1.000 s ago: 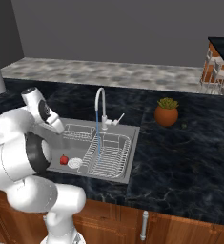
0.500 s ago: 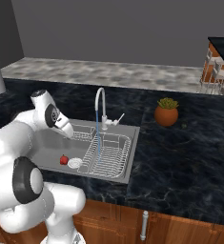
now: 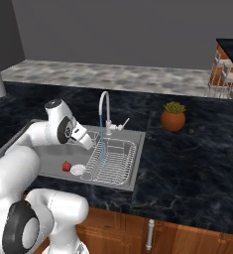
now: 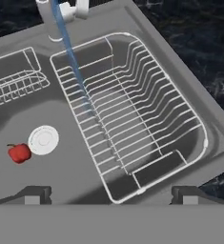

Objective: Turn on the sink faucet. Then move the bell pepper from the counter to the sink. Turn off the sink. Move the vegetable from the sink to the pot next to the stove. Finally move the pot to the front center burner.

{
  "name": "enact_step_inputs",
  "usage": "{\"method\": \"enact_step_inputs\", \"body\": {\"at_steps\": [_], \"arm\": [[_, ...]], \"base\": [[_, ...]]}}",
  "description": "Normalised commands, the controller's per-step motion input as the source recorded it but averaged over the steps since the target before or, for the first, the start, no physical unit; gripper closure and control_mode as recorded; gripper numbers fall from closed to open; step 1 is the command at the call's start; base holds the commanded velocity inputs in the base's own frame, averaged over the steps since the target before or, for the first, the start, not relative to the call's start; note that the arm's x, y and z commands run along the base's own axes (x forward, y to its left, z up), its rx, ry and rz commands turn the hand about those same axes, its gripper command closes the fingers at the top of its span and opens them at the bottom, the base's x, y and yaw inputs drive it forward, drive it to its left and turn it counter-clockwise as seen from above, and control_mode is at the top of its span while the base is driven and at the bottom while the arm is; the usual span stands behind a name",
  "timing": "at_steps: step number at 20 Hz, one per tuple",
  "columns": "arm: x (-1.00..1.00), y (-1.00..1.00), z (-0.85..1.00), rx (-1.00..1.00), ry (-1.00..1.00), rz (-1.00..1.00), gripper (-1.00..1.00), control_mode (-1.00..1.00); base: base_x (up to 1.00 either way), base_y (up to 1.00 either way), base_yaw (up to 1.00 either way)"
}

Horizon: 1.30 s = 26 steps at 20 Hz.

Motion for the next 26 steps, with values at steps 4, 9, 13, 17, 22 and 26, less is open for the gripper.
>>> {"method": "enact_step_inputs", "body": {"at_steps": [4,9,13,17,22,26], "arm": [[-0.02,-0.7,0.13,0.04,-0.1,0.03,-1.0,-1.0],[0.0,-0.71,0.13,0.12,-0.13,0.09,-1.0,-1.0],[0.06,-0.63,0.0,0.18,-0.04,0.08,-1.0,-1.0],[0.12,-0.55,0.0,0.19,0.0,0.06,-1.0,-1.0],[0.36,-0.57,0.0,0.11,-0.11,0.16,-1.0,-1.0],[0.46,-0.36,0.01,0.06,-0.15,0.22,-1.0,-1.0]], "base": [[0.0,0.0,0.0],[0.0,0.0,0.0],[0.0,0.0,0.0],[0.0,0.0,0.0],[0.0,0.0,0.0],[0.0,0.0,0.0]]}}
